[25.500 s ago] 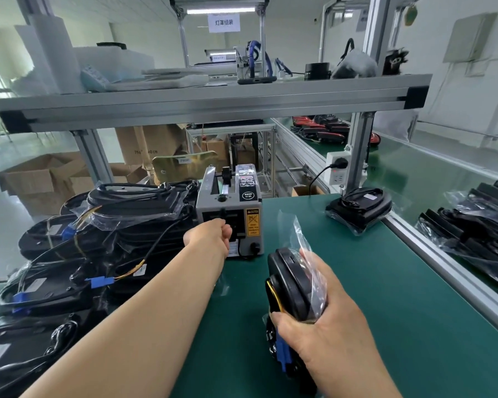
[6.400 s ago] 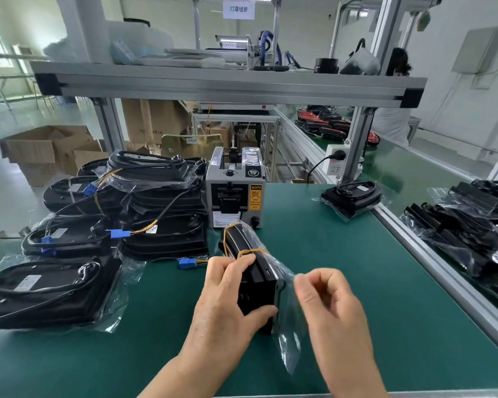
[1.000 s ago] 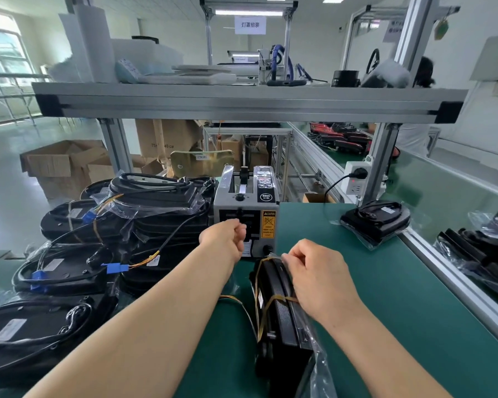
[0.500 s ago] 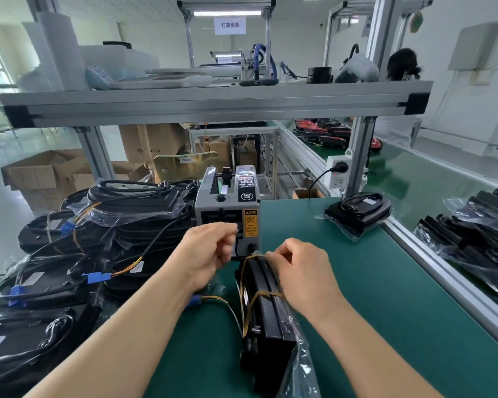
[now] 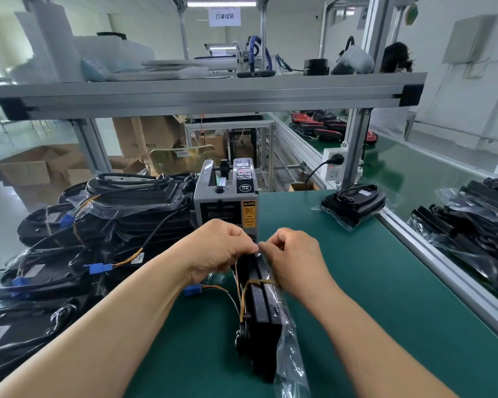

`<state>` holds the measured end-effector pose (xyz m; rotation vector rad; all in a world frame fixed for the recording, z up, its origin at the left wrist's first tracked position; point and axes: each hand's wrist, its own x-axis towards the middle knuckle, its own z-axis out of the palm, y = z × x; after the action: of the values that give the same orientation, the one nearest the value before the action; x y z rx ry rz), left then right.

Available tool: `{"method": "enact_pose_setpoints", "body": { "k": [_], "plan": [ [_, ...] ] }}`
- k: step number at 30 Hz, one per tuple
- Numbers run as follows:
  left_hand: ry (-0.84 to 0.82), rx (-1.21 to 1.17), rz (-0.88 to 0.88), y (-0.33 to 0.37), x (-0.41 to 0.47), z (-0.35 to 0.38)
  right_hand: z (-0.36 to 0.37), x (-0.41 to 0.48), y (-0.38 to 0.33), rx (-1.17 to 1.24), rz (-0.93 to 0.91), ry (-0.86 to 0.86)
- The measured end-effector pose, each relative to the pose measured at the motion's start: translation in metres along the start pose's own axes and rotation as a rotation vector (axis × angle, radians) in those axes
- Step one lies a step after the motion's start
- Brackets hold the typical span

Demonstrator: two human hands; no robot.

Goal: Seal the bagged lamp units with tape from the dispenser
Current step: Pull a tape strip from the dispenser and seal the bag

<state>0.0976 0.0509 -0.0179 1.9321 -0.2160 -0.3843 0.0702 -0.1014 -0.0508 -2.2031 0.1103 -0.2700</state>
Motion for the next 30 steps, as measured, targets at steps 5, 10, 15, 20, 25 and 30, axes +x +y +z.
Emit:
{"method": "enact_pose_setpoints", "body": {
  "k": [5, 10, 15, 20, 25, 30],
  "plan": [
    [0.031, 0.08, 0.018, -0.002, 0.005, 0.0, 0.002, 0.0, -0.002, -0.017, -0.017, 0.002],
    [0.071, 0.102, 0.014, -0.005, 0.007, 0.0, 0.003, -0.001, -0.003, -0.014, -0.031, 0.006],
    [0.105, 0.083, 0.005, -0.008, 0.007, 0.001, 0.005, 0.0, -0.004, -0.022, -0.036, 0.001],
    [0.131, 0.075, 0.012, -0.011, 0.009, 0.002, 0.006, 0.001, -0.004, -0.021, -0.037, -0.001],
    [0.141, 0.056, 0.028, -0.016, 0.011, 0.002, 0.008, 0.002, -0.003, -0.022, -0.044, 0.002],
    [0.249, 0.039, 0.002, -0.022, 0.009, 0.004, 0.007, 0.002, -0.001, -0.013, -0.061, 0.004]
  ]
}}
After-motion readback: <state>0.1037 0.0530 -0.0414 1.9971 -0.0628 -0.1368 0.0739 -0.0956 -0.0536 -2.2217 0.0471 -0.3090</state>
